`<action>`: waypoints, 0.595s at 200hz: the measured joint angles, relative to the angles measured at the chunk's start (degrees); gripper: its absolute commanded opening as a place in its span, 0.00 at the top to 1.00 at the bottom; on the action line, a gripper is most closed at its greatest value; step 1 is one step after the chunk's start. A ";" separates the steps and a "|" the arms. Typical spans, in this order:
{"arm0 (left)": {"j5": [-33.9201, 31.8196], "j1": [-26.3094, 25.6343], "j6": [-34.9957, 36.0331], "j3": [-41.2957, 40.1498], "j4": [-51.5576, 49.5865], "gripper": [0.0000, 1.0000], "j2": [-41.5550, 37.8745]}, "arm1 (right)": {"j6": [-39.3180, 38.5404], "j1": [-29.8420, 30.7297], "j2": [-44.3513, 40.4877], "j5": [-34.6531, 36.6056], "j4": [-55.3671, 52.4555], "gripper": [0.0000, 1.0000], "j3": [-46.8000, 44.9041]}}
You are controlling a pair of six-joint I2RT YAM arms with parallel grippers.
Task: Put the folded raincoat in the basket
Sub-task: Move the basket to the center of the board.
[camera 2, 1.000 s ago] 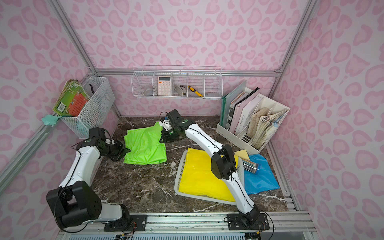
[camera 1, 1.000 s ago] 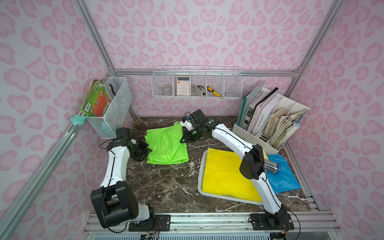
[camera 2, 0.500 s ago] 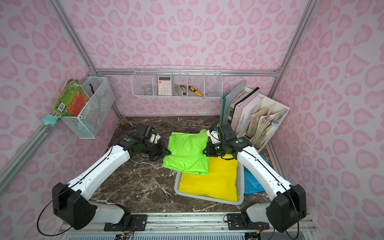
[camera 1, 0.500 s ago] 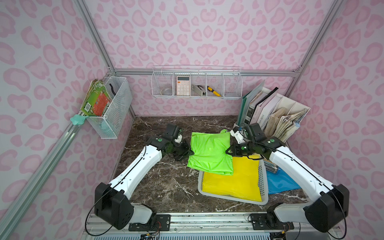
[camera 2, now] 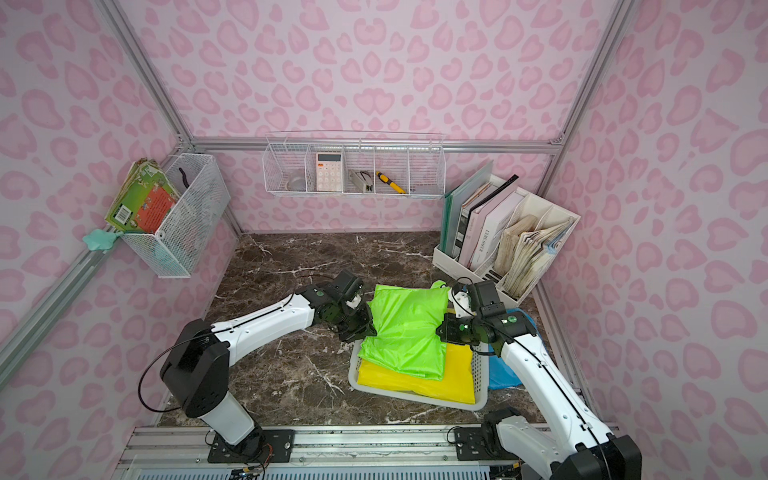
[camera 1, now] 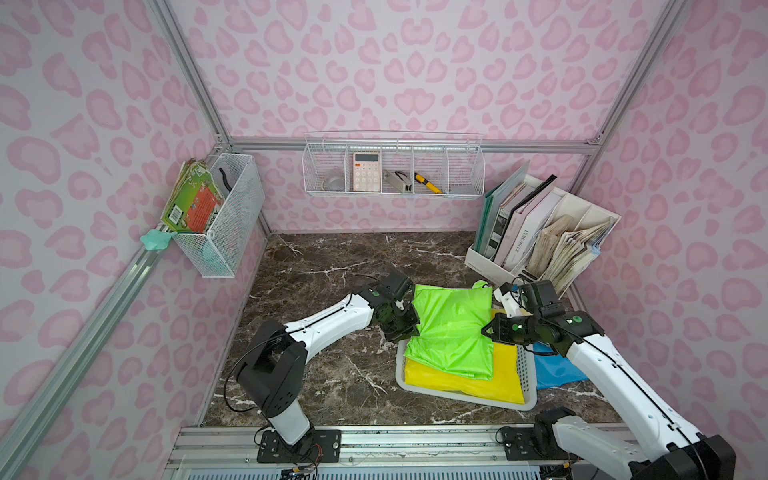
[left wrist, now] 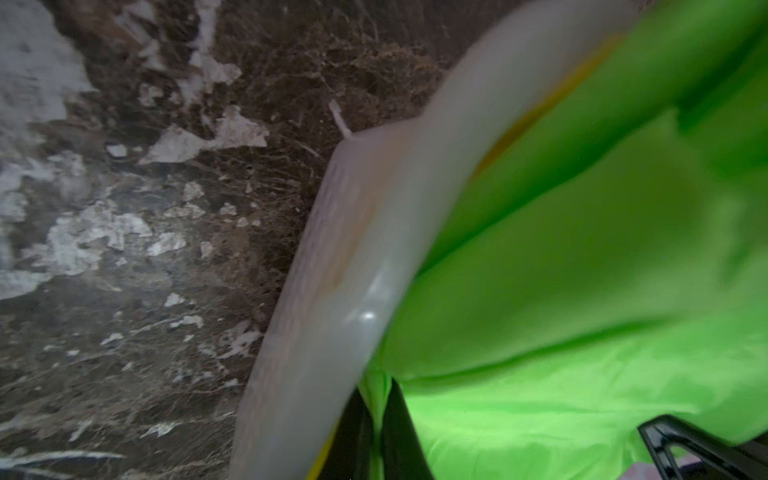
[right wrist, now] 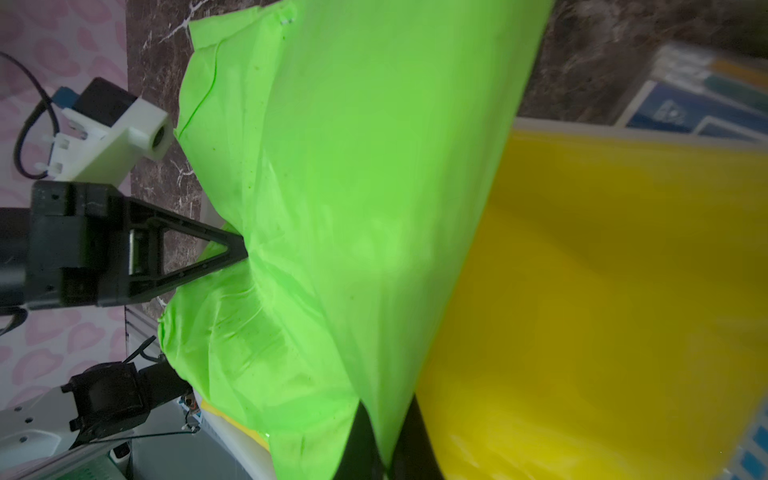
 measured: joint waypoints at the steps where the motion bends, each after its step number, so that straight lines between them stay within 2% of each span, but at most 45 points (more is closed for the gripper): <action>1: -0.04 0.02 0.02 -0.13 0.09 1.00 -0.04 | 0.02 0.15 0.04 0.02 0.04 1.00 0.00; 29: -1.42 1.18 0.04 -4.61 0.87 1.00 -2.93 | 1.51 5.11 1.99 0.92 2.91 1.00 -0.46; 46: -1.70 3.69 0.31 -7.32 -0.22 1.00 -5.57 | 3.72 8.96 3.67 1.25 5.79 1.00 -1.40; 78: -1.25 12.52 2.58 -13.55 -5.11 1.00 -14.71 | 9.51 18.27 9.16 1.55 14.01 1.00 -1.57; 101: -1.70 19.80 5.33 -16.31 -12.55 1.00 -24.22 | 12.68 23.76 16.13 1.38 18.86 1.00 3.17; 119: -4.28 22.16 7.37 -16.28 -17.62 1.00 -29.51 | 13.22 26.10 21.99 1.38 20.39 1.00 8.46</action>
